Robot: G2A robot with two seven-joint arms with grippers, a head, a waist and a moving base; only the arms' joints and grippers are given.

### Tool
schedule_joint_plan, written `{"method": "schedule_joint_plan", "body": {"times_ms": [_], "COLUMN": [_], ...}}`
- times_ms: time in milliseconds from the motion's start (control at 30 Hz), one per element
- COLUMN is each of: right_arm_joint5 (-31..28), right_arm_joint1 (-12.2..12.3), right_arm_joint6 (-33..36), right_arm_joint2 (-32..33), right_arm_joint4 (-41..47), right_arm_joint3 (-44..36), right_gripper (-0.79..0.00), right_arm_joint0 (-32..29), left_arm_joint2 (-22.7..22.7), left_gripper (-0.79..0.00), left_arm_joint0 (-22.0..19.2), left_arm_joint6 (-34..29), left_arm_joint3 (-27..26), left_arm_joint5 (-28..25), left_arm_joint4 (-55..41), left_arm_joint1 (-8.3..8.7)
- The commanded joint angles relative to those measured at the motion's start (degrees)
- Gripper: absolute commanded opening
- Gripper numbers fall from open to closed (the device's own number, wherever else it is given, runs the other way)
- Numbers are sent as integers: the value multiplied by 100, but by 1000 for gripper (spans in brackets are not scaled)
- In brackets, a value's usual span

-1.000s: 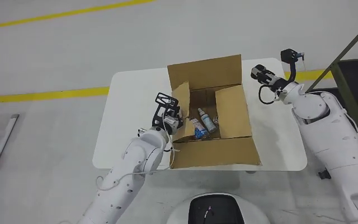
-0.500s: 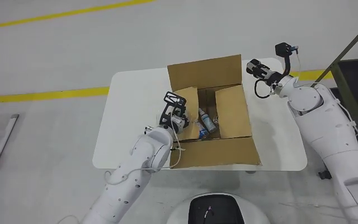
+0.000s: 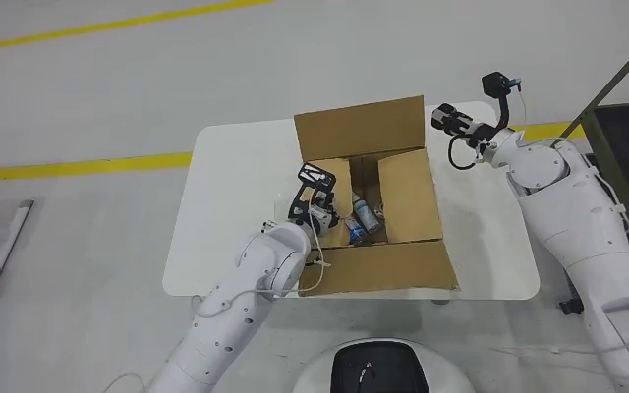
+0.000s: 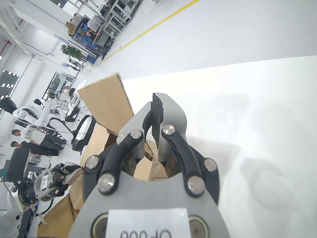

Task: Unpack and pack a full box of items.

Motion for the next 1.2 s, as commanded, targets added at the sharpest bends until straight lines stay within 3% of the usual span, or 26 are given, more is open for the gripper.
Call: {"method": "schedule_joint_plan", "body": {"times_ms": [0, 100, 133, 167, 200, 667, 967, 1167], "right_arm_joint5": [-81, -174, -225, -261, -293, -1143, -1955, -2599], "right_arm_joint1": [-25, -74, -97, -115, -134, -244, -151, -88], "right_arm_joint6": [74, 238, 300, 325, 361, 993, 970, 1109], "right_arm_joint2": [-28, -114, -145, -170, -204, -331, -346, -368], "right_arm_joint4": [123, 250, 324, 372, 398, 873, 493, 305], "right_arm_joint3": [114, 339, 410, 490, 561, 1292, 1237, 1034], "right_gripper": [-785, -785, -785, -785, -785, -785, -785, -785], "right_arm_joint0": [58, 180, 219, 258, 295, 659, 709, 757], "left_arm_joint2": [13, 14, 6, -13, -51, -877, -1848, -2373], "left_gripper": [-785, -785, -686, -437, -3, 0, 0, 0], "left_arm_joint0": [-15, -33, -33, -28, -17, 314, 1005, 1505], "left_arm_joint6": [-1, -13, -4, -13, -27, -178, -586, -660], "left_arm_joint3": [29, 23, 11, -5, -23, -747, -1576, -1907], "left_arm_joint5": [-18, -31, -33, -31, 4, 306, 456, 878], "left_arm_joint4": [36, 60, 97, 112, 101, 51, 150, 101], "left_arm_joint1": [-25, -57, -64, -69, -73, -32, 117, 157]}}
